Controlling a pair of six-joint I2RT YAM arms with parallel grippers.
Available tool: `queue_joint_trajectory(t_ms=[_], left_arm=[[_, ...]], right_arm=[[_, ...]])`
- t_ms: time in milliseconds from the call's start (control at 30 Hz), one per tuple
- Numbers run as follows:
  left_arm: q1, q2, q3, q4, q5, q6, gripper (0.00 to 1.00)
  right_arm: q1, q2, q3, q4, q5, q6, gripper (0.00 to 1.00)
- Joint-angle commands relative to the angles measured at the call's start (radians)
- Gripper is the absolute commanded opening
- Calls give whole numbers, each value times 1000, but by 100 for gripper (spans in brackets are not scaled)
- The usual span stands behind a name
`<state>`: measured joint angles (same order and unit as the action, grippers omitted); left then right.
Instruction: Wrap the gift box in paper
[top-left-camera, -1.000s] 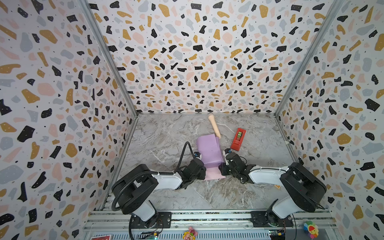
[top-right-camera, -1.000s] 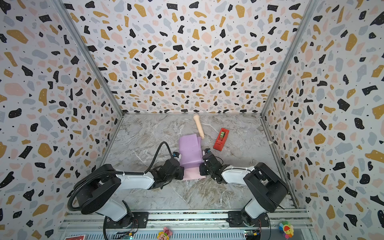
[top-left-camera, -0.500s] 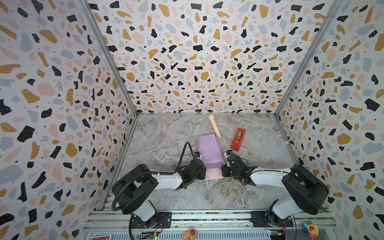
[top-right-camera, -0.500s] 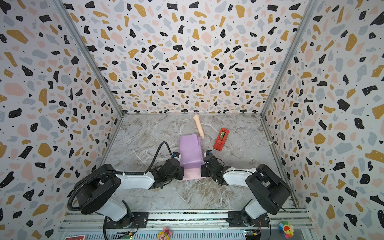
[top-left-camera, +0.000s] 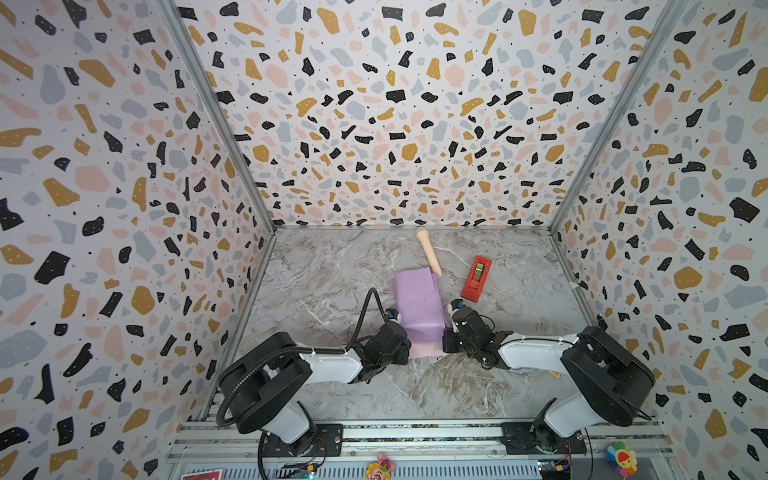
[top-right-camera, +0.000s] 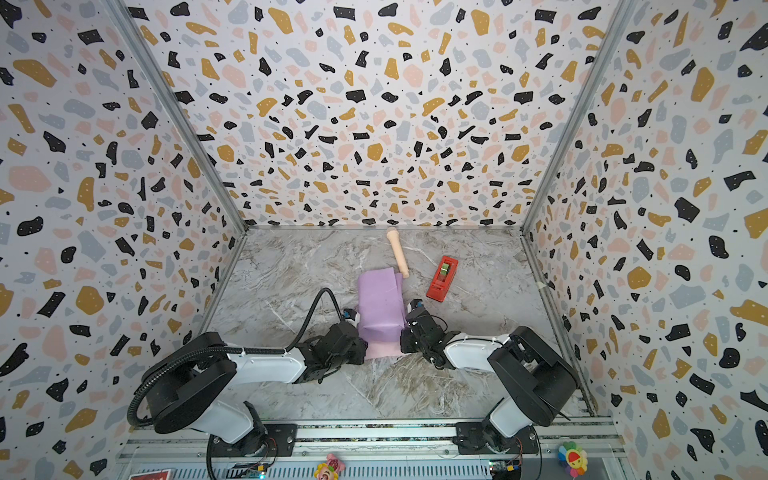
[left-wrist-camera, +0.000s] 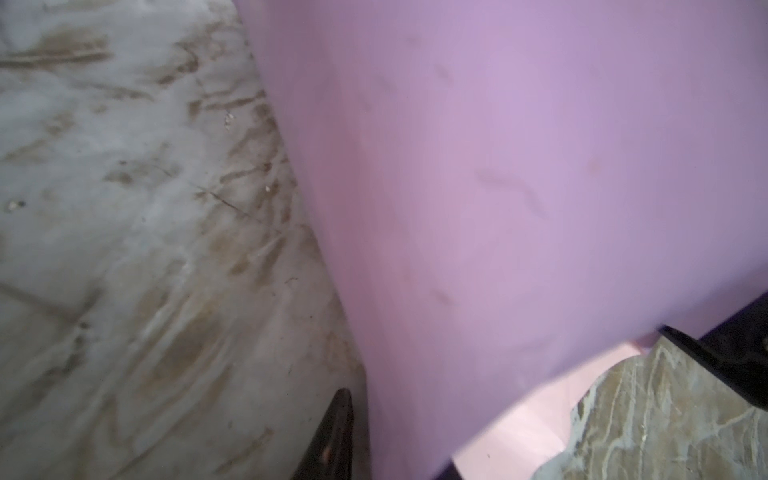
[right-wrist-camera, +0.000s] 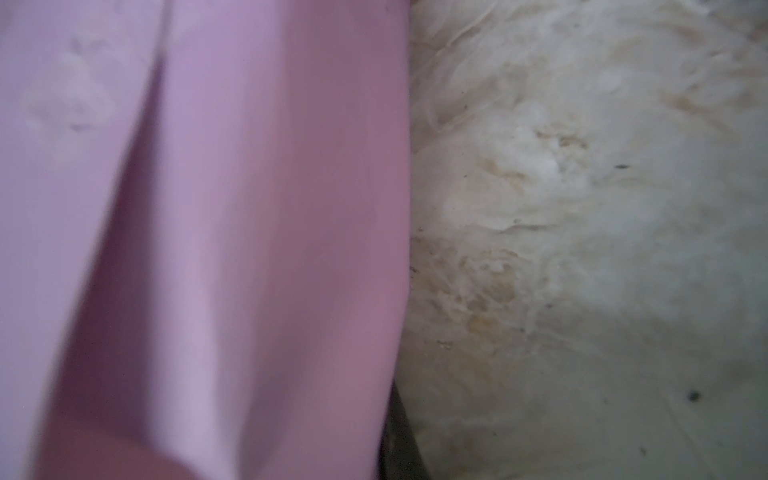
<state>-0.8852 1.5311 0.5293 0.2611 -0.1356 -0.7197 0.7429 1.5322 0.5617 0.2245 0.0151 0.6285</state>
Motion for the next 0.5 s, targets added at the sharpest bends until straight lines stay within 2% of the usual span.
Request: queue_joint_trajectory(t_ms=[0, 133, 233, 467], left_arm=[[-5, 5, -4, 0, -25, -8, 15], [-5, 23, 18, -3, -31, 3, 6], [-5, 27, 24, -3, -30, 3, 2], [-6, 27, 29, -3, -26, 3, 0]], right_arm=[[6, -3, 11, -71, 6, -10, 16], [6, -52, -19, -99, 2, -36, 29], [6, -107, -46, -137, -2, -51, 38], [6, -252, -98, -215, -15, -90, 47]])
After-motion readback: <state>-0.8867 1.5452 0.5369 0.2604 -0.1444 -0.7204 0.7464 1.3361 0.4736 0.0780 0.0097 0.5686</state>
